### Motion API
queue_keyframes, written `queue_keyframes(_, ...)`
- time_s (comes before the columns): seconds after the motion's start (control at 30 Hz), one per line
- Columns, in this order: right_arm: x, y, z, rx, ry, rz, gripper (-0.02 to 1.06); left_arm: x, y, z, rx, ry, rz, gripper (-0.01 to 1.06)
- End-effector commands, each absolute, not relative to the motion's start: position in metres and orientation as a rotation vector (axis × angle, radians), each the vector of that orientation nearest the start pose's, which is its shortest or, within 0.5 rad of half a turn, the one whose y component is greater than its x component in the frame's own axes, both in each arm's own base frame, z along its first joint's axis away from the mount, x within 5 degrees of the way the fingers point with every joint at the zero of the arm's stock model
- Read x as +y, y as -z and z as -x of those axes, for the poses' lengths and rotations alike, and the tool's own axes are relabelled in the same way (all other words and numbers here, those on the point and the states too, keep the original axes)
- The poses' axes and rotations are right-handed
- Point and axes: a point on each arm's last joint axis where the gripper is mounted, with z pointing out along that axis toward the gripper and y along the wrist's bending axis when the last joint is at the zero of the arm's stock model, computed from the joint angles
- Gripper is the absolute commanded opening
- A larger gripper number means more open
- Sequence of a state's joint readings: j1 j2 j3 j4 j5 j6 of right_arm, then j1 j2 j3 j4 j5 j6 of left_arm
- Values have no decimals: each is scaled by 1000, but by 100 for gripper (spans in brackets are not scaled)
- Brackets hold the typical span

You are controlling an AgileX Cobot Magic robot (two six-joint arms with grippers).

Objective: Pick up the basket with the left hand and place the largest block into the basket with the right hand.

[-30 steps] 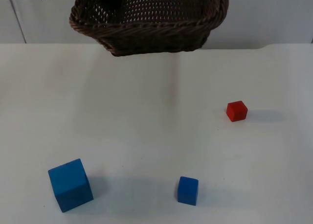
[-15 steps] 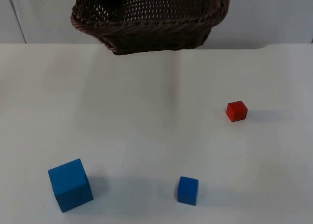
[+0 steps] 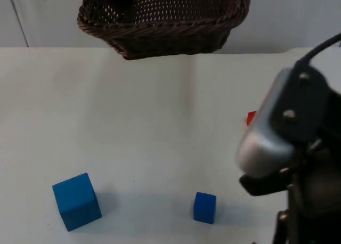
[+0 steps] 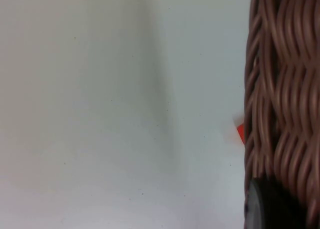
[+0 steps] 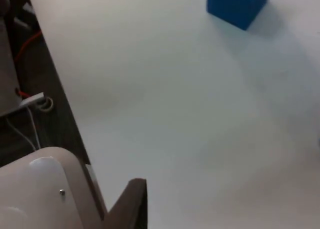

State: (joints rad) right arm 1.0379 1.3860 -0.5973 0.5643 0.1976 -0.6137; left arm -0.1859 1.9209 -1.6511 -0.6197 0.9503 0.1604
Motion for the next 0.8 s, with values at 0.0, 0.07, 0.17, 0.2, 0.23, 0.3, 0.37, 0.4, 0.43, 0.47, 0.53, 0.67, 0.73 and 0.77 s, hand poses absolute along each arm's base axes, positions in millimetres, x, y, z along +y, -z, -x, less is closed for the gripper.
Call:
queue_keyframes(0.0, 236, -192, -123, 2100, -547, 1357, 105, -121, -294, -409, 2568, 826, -90, 0)
queue_keyframes(0.07, 250, -186, -128, 2104, -537, 1364, 105, -121, -294, -409, 2568, 826, -90, 0)
queue_keyframes(0.17, 260, -181, -135, 2110, -528, 1363, 105, -121, -294, -409, 2568, 826, -90, 0)
queue_keyframes(0.2, 265, -178, -139, 2102, -517, 1363, 105, -121, -294, -409, 2568, 826, -90, 0)
queue_keyframes(0.23, 270, -176, -142, 2085, -502, 1377, 105, -121, -294, -409, 2566, 825, -88, 0)
queue_keyframes(0.3, 274, -174, -144, 2071, -493, 1386, 105, -121, -294, -410, 2562, 824, -86, 0)
queue_keyframes(0.37, 283, -171, -150, 2053, -481, 1397, 105, -121, -294, -410, 2563, 825, -83, 0)
queue_keyframes(0.4, 287, -170, -153, 2046, -478, 1397, 105, -121, -294, -410, 2563, 825, -83, 0)
queue_keyframes(0.43, 291, -168, -155, 2040, -471, 1407, 105, -121, -294, -410, 2563, 825, -83, 0)
queue_keyframes(0.47, 291, -168, -155, 2040, -471, 1407, 105, -121, -294, -410, 2563, 825, -83, 0)
queue_keyframes(0.53, 301, -164, -160, 2032, -465, 1421, 105, -121, -294, -410, 2563, 825, -83, 0)
queue_keyframes(0.67, 313, -155, -167, 2040, -460, 1426, 105, -121, -294, -410, 2563, 825, -83, 0)
queue_keyframes(0.73, 321, -150, -171, 2048, -462, 1430, 105, -121, -294, -410, 2563, 825, -83, 0)
queue_keyframes(0.77, 325, -148, -173, 2051, -462, 1433, 105, -121, -294, -410, 2563, 821, -84, 0)
